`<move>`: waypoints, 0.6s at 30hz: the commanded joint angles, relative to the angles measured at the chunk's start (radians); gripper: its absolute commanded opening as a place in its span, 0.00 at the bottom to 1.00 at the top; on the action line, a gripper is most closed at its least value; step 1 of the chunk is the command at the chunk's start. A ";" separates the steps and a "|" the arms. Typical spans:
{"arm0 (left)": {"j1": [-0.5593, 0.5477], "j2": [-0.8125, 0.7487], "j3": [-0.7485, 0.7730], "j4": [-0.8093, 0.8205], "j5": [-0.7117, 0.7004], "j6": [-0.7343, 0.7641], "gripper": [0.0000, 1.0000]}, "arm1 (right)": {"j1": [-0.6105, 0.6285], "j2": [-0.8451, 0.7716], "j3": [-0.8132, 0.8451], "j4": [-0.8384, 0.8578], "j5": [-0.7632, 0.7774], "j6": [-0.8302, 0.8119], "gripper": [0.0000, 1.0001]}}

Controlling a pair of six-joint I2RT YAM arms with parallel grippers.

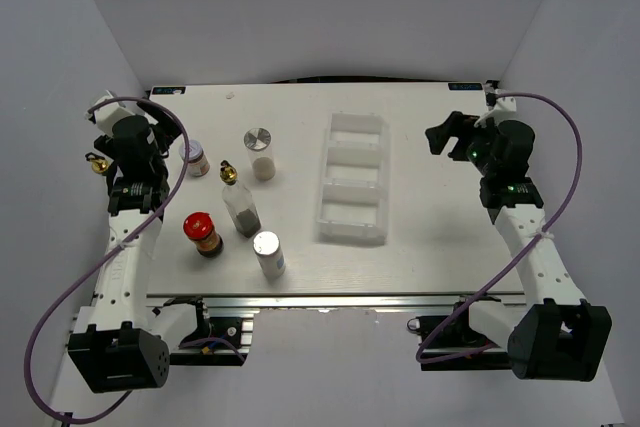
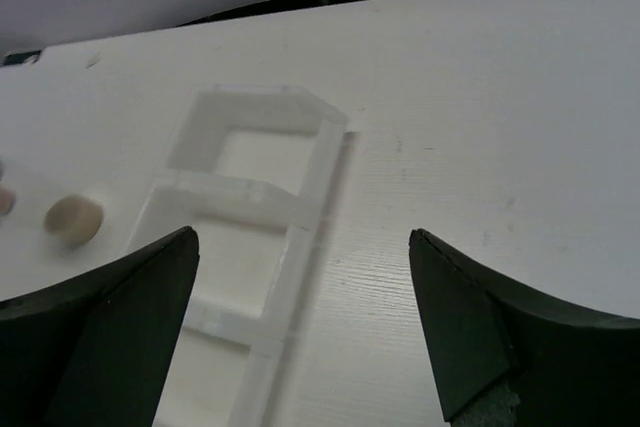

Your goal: Organize the condiment bottles

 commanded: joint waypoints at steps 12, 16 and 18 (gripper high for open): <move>-0.001 -0.075 -0.073 -0.016 0.091 -0.059 0.98 | 0.608 0.235 0.324 -0.010 -0.423 -0.466 0.89; -0.001 -0.106 -0.096 -0.031 0.070 -0.079 0.98 | 0.768 0.349 0.388 0.069 -0.372 -0.532 0.89; -0.001 -0.110 -0.097 -0.054 0.038 -0.098 0.98 | 0.820 0.434 0.439 0.089 -0.345 -0.496 0.89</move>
